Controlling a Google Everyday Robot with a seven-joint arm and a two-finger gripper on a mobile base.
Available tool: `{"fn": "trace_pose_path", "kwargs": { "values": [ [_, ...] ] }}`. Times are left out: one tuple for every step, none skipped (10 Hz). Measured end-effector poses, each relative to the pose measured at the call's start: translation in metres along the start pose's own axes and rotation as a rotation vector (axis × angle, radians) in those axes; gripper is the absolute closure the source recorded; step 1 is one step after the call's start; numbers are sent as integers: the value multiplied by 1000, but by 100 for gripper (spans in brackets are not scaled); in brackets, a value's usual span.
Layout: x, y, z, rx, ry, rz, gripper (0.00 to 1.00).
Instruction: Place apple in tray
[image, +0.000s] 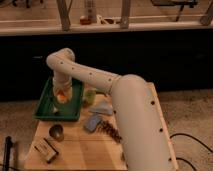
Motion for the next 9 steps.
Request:
{"fn": "trace_pose_path", "kwargs": {
  "values": [
    [0, 0, 0, -2, 1, -1, 20],
    [0, 0, -1, -2, 2, -1, 20],
    [1, 1, -2, -3, 4, -2, 20],
    [2, 2, -3, -7, 4, -3, 20],
    [3, 3, -4, -9, 4, -4, 20],
    [4, 4, -5, -11, 5, -4, 20],
    [4, 5, -6, -15, 6, -4, 20],
    [6, 6, -7, -18, 8, -4, 20],
    [7, 6, -8, -18, 10, -4, 20]
  ]
}}
